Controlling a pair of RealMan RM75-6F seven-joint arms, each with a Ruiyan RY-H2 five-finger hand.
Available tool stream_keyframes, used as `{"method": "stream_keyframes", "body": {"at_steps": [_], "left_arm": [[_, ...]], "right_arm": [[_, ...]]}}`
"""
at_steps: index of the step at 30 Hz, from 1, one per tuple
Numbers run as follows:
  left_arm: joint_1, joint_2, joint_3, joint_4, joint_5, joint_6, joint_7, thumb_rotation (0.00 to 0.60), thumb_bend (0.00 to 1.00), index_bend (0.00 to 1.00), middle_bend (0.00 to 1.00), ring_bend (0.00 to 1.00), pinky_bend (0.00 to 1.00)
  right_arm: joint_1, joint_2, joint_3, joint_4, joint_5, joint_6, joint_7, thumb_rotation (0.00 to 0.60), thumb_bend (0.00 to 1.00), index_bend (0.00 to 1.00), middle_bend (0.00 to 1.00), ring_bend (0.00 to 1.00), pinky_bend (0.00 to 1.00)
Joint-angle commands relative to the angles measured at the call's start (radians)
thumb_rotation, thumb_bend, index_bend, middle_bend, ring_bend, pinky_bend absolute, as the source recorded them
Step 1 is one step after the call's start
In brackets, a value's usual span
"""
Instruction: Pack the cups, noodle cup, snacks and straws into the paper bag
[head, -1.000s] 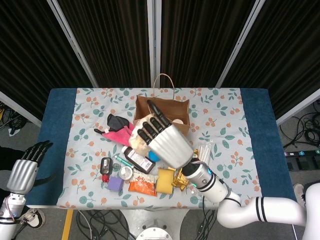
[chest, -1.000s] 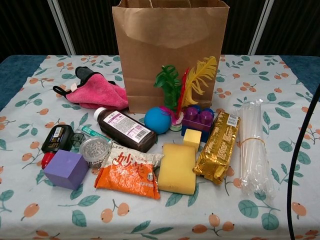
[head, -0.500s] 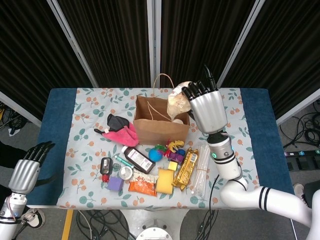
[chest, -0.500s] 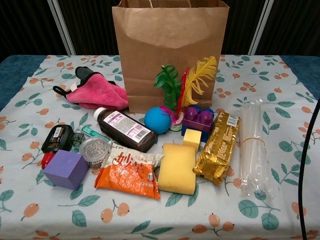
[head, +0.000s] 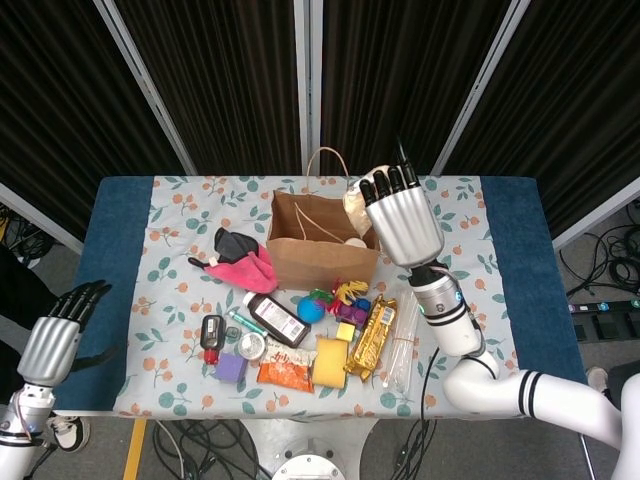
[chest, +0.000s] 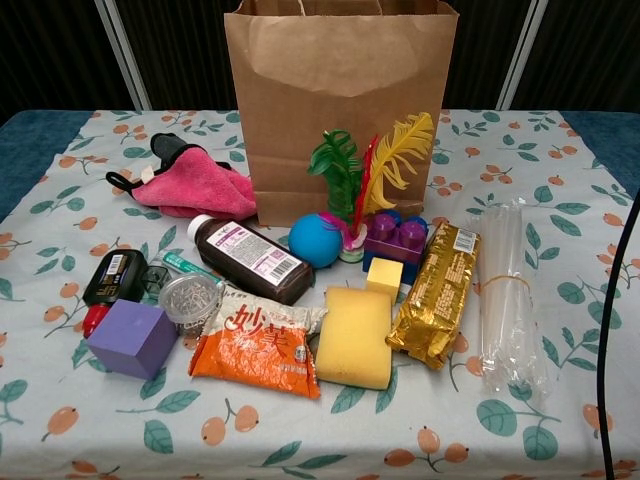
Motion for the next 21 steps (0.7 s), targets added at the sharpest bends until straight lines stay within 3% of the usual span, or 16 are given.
{"method": "stream_keyframes", "body": {"at_steps": [1, 11, 21], "left_arm": [[0.001, 0.000, -0.001, 0.006, -0.002, 0.000, -0.006, 0.600, 0.10, 0.18, 0.22, 0.15, 0.21], [-0.002, -0.026, -0.003, 0.045, -0.006, -0.001, -0.038, 0.600, 0.10, 0.18, 0.22, 0.15, 0.21], [-0.003, -0.038, -0.011, 0.103, -0.023, -0.007, -0.095, 0.600, 0.10, 0.18, 0.22, 0.15, 0.21]], "right_arm": [[0.019, 0.007, -0.020, 0.021, -0.030, -0.017, -0.039, 0.600, 0.20, 0.77, 0.60, 0.47, 0.09], [0.075, 0.045, -0.058, 0.050, -0.052, -0.110, -0.233, 0.600, 0.21, 0.77, 0.60, 0.47, 0.08], [0.103, -0.045, -0.074, 0.132, -0.004, -0.136, -0.220, 0.600, 0.21, 0.76, 0.60, 0.47, 0.07]]}}
